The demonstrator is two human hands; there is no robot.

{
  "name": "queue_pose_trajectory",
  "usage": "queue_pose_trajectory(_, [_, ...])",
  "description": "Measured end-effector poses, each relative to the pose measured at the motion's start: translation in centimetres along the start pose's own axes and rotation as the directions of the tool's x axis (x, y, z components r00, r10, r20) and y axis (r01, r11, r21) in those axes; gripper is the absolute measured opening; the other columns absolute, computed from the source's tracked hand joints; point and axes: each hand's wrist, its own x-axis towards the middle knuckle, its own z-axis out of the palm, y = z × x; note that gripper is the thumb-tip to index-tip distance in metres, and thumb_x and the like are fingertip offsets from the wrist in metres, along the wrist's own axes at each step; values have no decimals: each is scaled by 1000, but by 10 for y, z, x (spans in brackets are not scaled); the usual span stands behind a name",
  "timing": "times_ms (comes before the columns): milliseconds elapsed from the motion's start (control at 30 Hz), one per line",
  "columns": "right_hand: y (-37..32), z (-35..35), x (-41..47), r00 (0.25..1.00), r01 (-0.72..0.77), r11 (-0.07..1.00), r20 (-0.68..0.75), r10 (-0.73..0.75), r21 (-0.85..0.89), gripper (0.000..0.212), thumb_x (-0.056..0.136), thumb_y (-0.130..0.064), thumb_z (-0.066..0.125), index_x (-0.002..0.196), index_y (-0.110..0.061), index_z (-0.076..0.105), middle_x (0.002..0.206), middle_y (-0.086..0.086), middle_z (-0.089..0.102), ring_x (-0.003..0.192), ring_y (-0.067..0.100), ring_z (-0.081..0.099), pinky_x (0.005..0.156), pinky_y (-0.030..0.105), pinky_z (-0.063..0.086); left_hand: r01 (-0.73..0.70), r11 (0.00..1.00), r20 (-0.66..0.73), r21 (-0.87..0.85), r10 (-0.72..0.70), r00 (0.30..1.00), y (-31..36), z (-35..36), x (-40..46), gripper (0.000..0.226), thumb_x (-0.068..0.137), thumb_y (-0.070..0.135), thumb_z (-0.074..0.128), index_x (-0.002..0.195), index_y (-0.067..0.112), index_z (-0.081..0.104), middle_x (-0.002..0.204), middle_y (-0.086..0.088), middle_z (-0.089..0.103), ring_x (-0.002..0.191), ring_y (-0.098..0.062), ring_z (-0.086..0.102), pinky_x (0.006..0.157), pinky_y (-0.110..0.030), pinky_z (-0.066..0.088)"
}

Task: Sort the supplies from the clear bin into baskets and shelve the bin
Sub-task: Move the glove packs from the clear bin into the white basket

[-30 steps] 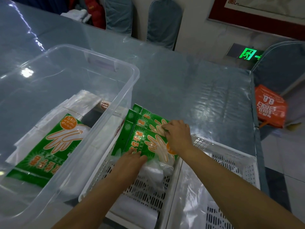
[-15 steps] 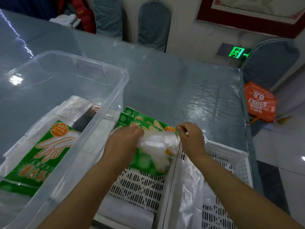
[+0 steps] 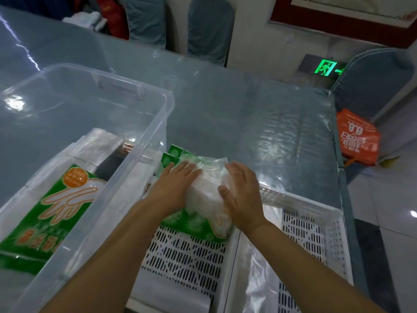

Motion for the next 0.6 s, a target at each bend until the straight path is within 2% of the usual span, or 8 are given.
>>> queue_pose_trajectory(100, [-5, 12, -1, 968, 144, 972, 231, -99, -185, 65, 85, -63, 33, 141, -29, 33, 152, 8, 28, 141, 24, 19, 111, 40, 13, 64, 997, -73, -31, -66, 995, -3, -2, -14, 95, 73, 1, 58, 147, 27, 3, 157, 5, 3, 140, -9, -13, 113, -34, -12])
queue_pose_trajectory(200, [-7, 29, -6, 914, 239, 909, 396, -91, -341, 60, 88, -60, 31, 142, -35, 26, 154, 8, 25, 143, 26, 14, 115, 44, 1, 150, 986, -155, -68, -159, 975, 1, 7, -35, 91, 71, -3, 49, 147, 18, 2, 157, -1, 2, 135, -7, -23, 111, -32, -16])
queue_pose_trajectory(267, [-8, 38, -10, 900, 273, 874, 427, -84, -403, 54, 91, -55, 30, 141, -35, 26, 152, 9, 30, 141, 28, 20, 114, 47, 1, 185, 981, -159, -58, -192, 968, 3, 18, -45, 79, 80, 2, 44, 147, 13, 4, 157, -7, 5, 138, -13, -18, 110, -33, -18])
queue_pose_trajectory(367, [-10, 45, -13, 901, 282, 843, 428, -68, -459, 53, 91, -53, 32, 140, -34, 28, 150, 10, 34, 139, 30, 26, 113, 50, 4, 136, 990, -74, -22, -137, 988, -1, 33, -50, 67, 92, 17, 40, 147, 14, 3, 157, -10, 3, 143, -21, -9, 111, -36, -16])
queue_pose_trajectory(500, [-12, 47, -11, 893, 280, 823, 449, -34, -494, 56, 91, -56, 31, 141, -32, 28, 151, 11, 30, 139, 31, 24, 113, 51, 1, 118, 993, 7, -6, -118, 993, -9, 41, -46, 79, 90, 31, 48, 147, 22, -6, 157, -7, -5, 143, -21, -11, 112, -37, -15])
queue_pose_trajectory(600, [-19, 42, -7, 904, 273, 825, 424, -45, -495, 54, 87, -57, 37, 133, -29, 44, 142, 12, 44, 131, 31, 36, 112, 53, 12, 106, 994, 3, -4, -106, 994, -10, 38, -45, 81, 88, 31, 52, 147, 23, -4, 157, -8, -3, 143, -22, -7, 113, -38, -12])
